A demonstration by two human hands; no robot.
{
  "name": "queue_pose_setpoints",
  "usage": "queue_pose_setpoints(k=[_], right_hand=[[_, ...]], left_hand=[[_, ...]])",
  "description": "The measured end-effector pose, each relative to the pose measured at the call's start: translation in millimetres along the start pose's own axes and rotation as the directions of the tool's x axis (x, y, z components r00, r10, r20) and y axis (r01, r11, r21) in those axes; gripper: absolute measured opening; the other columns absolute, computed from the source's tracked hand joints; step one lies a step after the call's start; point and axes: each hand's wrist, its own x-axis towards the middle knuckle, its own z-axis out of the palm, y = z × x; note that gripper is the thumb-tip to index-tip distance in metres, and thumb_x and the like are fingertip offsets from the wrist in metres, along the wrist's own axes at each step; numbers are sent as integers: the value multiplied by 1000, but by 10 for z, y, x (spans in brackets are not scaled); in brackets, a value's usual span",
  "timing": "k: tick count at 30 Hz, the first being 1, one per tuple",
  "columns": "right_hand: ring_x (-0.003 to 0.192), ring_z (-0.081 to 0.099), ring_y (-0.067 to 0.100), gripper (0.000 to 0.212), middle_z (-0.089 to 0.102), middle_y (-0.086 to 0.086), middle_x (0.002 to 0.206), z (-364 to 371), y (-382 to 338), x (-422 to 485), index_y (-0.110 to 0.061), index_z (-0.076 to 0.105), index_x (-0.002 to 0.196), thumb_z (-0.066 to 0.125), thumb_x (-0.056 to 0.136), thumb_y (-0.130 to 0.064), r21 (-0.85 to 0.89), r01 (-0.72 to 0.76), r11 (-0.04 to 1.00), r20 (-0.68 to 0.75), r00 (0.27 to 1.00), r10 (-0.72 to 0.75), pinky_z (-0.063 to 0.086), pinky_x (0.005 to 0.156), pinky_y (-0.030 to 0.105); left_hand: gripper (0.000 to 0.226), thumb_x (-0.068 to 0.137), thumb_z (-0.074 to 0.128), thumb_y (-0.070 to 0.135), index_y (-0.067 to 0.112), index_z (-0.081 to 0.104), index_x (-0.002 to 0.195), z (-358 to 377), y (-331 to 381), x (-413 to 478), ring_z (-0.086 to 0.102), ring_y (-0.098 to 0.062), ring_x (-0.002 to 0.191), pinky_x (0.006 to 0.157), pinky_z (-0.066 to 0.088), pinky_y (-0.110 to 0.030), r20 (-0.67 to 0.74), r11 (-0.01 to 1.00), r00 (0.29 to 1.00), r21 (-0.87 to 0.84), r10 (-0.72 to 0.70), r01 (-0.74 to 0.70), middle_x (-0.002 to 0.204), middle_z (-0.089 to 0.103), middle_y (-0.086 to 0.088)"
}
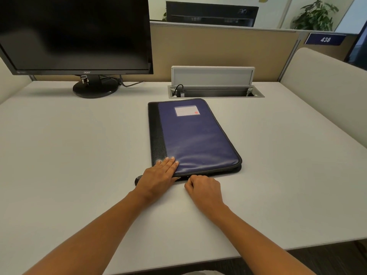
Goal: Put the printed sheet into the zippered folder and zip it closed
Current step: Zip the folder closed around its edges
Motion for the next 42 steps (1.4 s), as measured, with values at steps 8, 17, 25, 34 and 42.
queue_pose_setpoints(k=[8,17,25,34,42], right_hand=[[85,62,24,29,67,8,98,-1,-62,-34,-10,58,99,32,98,-25,-99,-85,991,19,996,87,33,63,27],[74,56,22,35,68,10,92,-61,-82,-10,-11,61,89,33,96,-30,0,0,1000,73,997,0,33,63,27],[66,47,24,27,67,10,86,-129,99,-22,-17,47,72,34,94,-26,-57,-63,996,34,997,65,23,52,28],[56,38,21,39,39,-1,56,-159,460,30,-19,28,54,36,91,-24,-64,-143,988,-36,989,141,15,44,26],[49,31,17,44,29,-4,48,-320,836,70,-20,22,50,40,90,-21,-49,-224,973,-78,973,219,18,45,26]], left_hand=[[56,95,40,35,2,32,139,-98,166,37,38,-36,131,102,40,-46,-82,1000,997,-14,1,-2,145,34,-18],[54,54,85,38,2,73,92,-197,248,38,72,-24,81,53,56,-30,-174,983,981,174,87,-56,92,74,-13],[55,47,86,45,7,75,86,-183,252,79,72,-19,75,50,55,-28,-255,957,959,287,123,-47,86,75,-7],[58,94,42,39,3,34,139,-135,241,76,41,-31,131,100,43,-38,-132,984,991,178,1,23,144,37,-18],[41,85,53,39,4,74,91,-198,202,13,72,-22,80,54,58,-30,-259,974,959,222,113,-55,92,74,-11]])
